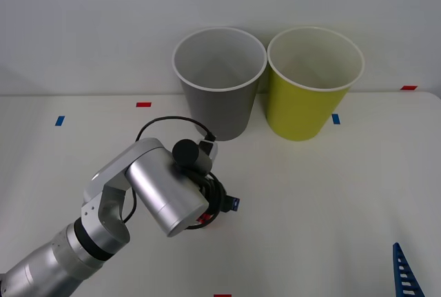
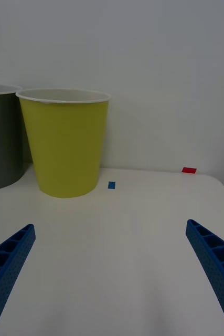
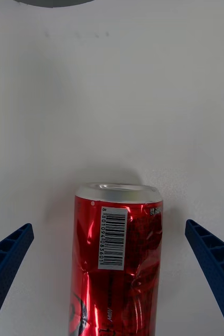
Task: Put cans in the gray bin and PET bottles in the light green bin.
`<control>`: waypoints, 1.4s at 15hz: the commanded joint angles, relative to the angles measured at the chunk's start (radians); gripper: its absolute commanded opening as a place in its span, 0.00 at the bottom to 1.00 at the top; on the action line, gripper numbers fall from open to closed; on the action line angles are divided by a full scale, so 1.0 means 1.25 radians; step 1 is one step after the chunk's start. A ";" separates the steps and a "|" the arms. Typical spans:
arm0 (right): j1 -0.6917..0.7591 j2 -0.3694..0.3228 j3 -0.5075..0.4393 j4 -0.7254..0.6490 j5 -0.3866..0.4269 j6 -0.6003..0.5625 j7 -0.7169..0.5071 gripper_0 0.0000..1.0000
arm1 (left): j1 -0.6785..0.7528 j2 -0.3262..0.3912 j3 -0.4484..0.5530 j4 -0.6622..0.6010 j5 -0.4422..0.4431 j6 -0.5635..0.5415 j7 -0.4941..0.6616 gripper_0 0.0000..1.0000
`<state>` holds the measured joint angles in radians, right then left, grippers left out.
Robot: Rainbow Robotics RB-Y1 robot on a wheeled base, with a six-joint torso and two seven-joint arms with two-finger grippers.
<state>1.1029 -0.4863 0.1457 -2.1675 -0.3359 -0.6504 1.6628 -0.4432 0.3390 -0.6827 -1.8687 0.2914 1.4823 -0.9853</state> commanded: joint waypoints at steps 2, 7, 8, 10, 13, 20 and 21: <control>0.000 0.000 0.000 0.000 0.000 0.000 0.000 1.00 | 0.000 -0.023 0.006 0.035 0.000 -0.003 -0.018 1.00; 0.000 0.000 0.000 0.000 0.000 0.000 0.000 1.00 | 0.000 -0.028 0.025 0.039 -0.001 -0.003 -0.044 1.00; 0.000 0.000 0.000 0.000 0.000 0.000 0.000 1.00 | 0.001 -0.028 0.025 0.039 -0.001 -0.003 -0.046 1.00; 0.000 0.000 0.000 0.000 0.000 0.000 0.000 1.00 | 0.001 -0.029 0.025 0.039 -0.001 -0.003 -0.047 0.81; 0.000 0.000 0.000 0.000 0.000 0.000 0.000 1.00 | 0.000 -0.029 0.025 0.039 -0.005 -0.003 -0.051 0.00; 0.000 0.000 0.000 0.000 0.000 0.000 0.000 1.00 | 0.001 -0.034 0.026 0.037 -0.006 -0.003 -0.050 0.00; 0.000 0.000 0.000 0.000 0.000 0.000 0.000 1.00 | 0.001 -0.034 0.026 0.033 -0.006 -0.003 -0.049 0.00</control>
<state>1.1029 -0.4863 0.1457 -2.1675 -0.3359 -0.6504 1.6628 -0.4419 0.2967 -0.6507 -1.8225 0.2843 1.4790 -1.0478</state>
